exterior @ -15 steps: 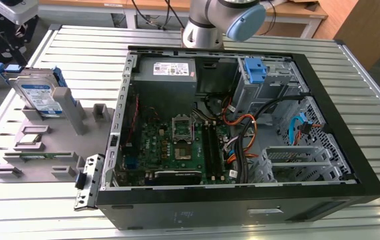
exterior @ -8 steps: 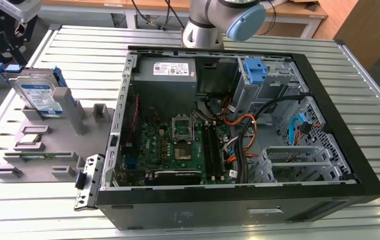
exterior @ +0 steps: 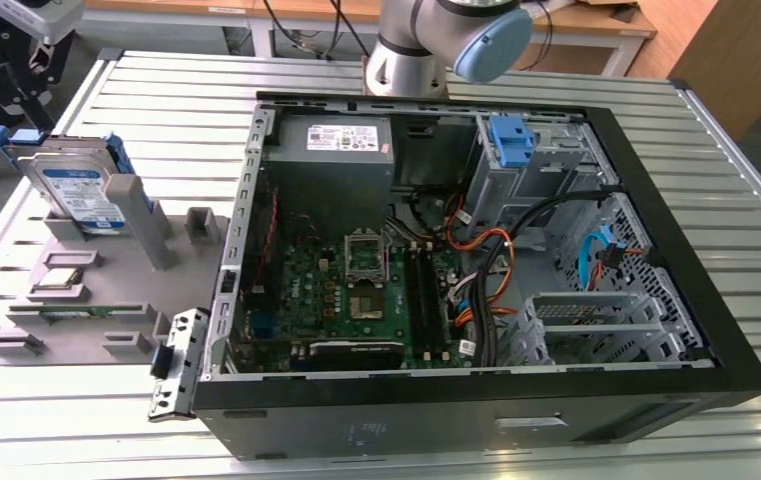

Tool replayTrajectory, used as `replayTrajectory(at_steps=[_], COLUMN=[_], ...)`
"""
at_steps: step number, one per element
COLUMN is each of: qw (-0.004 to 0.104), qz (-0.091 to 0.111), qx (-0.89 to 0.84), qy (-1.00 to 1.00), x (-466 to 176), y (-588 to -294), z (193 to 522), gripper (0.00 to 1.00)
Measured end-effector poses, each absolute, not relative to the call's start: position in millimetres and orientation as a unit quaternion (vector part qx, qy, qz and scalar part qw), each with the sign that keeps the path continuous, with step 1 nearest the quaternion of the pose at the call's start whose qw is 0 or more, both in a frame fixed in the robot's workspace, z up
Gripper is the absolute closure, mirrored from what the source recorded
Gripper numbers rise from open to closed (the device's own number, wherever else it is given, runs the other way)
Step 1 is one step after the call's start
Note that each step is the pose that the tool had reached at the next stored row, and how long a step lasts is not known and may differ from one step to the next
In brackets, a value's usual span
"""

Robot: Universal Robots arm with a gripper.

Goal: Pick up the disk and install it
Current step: 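Pick up the disk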

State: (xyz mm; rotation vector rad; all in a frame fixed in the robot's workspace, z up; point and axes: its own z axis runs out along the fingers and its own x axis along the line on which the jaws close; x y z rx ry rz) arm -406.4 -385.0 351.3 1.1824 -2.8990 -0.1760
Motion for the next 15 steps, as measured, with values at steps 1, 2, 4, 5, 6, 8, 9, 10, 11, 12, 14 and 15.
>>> replayTrajectory(at_steps=[1,2,4,5,6,8,9,10,11,12,14,15], qw=[0.003,0.003,0.004,0.004,0.004,0.005,0.005,0.005,0.005,0.005,0.006,0.006], qz=[-0.056,-0.056,-0.057,-0.057,-0.057,-0.058,-0.058,-0.059,-0.059,-0.059,-0.060,-0.060], qx=[0.378,0.381,0.393,0.399,0.406,0.419,0.425,0.431,0.438,0.444,0.456,0.461], qy=[-0.924,-0.923,-0.918,-0.915,-0.912,-0.906,-0.903,-0.900,-0.897,-0.894,-0.888,-0.885], x=[-406.4,-406.4,-406.4,-406.4,-406.4,-406.4,-406.4,-406.4,-406.4,-406.4,-406.4,-406.4], y=[-385.0,-385.0,-385.0,-385.0,-385.0,-385.0,-385.0,-385.0,-385.0,-385.0,-385.0,-385.0], z=[351.3,351.2,351.2,351.3,351.2,351.2,351.3,351.2,351.2,351.2,351.2,351.2], gripper=[0.90,0.90,0.90,0.90,0.90,0.90,0.90,0.90,0.90,0.90,0.90,0.90])
